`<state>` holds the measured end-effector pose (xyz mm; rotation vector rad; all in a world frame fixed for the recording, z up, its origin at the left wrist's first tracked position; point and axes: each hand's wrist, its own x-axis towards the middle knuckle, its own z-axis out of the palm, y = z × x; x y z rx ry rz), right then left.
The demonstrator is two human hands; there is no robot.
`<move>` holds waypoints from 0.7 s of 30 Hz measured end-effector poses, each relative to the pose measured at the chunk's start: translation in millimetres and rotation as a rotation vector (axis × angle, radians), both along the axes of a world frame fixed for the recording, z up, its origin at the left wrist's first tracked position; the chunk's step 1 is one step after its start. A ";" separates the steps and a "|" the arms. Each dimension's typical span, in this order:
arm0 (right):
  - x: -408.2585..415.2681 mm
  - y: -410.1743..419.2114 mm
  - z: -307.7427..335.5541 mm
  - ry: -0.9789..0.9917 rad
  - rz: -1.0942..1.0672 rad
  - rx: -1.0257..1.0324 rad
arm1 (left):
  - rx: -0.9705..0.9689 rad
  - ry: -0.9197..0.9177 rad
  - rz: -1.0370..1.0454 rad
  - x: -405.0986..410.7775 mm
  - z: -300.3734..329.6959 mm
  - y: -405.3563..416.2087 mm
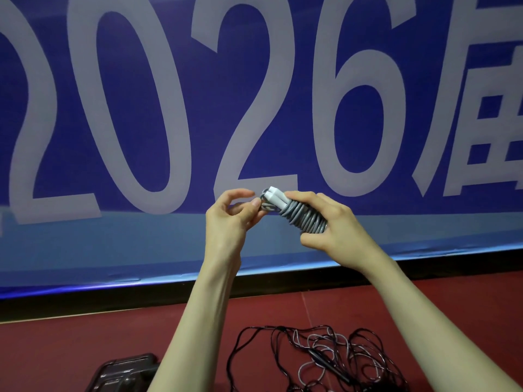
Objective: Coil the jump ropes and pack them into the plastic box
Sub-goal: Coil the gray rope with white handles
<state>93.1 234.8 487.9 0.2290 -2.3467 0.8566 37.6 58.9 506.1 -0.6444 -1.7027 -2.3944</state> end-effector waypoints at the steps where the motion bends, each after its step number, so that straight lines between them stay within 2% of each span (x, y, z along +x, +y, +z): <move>1: 1.5 -0.2 1.2 -0.008 0.062 -0.068 | -0.025 0.064 0.003 0.8 -0.1 0.0; 5: 6.3 -1.3 5.8 -0.080 0.202 -0.250 | -0.156 0.303 0.029 5.1 3.4 -2.5; 9: 9.4 -4.0 11.4 -0.123 0.265 -0.309 | -0.202 0.373 0.002 8.2 5.3 -6.8; 13: 13.2 -8.7 16.2 -0.152 0.326 -0.333 | -0.154 0.390 0.055 9.4 6.0 -5.5; 18: 15.8 -1.2 21.3 -0.122 0.261 -0.337 | -0.228 0.469 0.035 15.2 10.7 -6.0; 21: 16.9 2.0 19.4 -0.128 0.236 -0.279 | -0.309 0.587 0.252 11.9 4.7 1.4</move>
